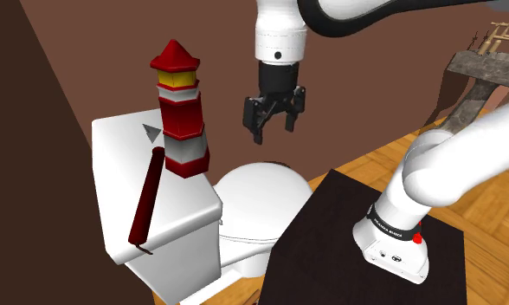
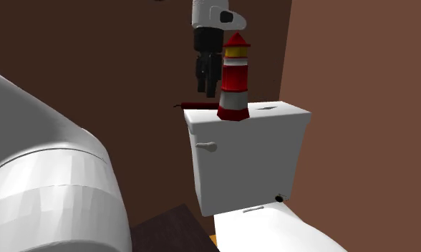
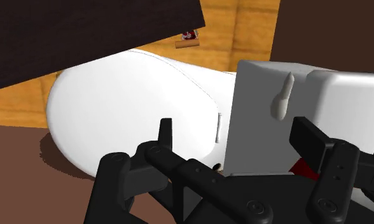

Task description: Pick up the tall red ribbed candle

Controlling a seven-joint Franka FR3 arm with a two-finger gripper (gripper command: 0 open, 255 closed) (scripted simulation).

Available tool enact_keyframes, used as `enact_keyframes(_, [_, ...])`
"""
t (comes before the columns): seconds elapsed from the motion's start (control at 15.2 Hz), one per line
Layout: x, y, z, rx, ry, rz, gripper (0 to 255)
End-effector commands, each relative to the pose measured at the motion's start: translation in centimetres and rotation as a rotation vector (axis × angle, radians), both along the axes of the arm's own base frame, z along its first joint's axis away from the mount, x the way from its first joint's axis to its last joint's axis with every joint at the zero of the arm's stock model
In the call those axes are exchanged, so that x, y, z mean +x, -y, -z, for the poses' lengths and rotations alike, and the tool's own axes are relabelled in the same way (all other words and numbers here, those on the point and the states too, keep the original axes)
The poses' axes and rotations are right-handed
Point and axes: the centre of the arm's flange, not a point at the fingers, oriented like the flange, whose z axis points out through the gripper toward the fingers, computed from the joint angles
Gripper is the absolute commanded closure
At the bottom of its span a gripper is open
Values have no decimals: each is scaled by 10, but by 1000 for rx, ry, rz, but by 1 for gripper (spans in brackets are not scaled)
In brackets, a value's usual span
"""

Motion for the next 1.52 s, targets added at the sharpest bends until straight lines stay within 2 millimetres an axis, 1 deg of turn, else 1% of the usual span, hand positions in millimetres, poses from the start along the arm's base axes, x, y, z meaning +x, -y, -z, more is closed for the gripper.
enact_keyframes(0.0, [10,-26,4,-5,9,43,0])
enact_keyframes(0.53, [57,-119,26,-34,44,203,0])
enact_keyframes(0.79, [86,-161,38,-49,62,283,0])
enact_keyframes(1.12, [127,-211,52,-67,84,383,0])
enact_keyframes(1.32, [153,-237,61,-77,97,439,0])
enact_keyframes(1.45, [153,-237,71,-77,97,439,0])
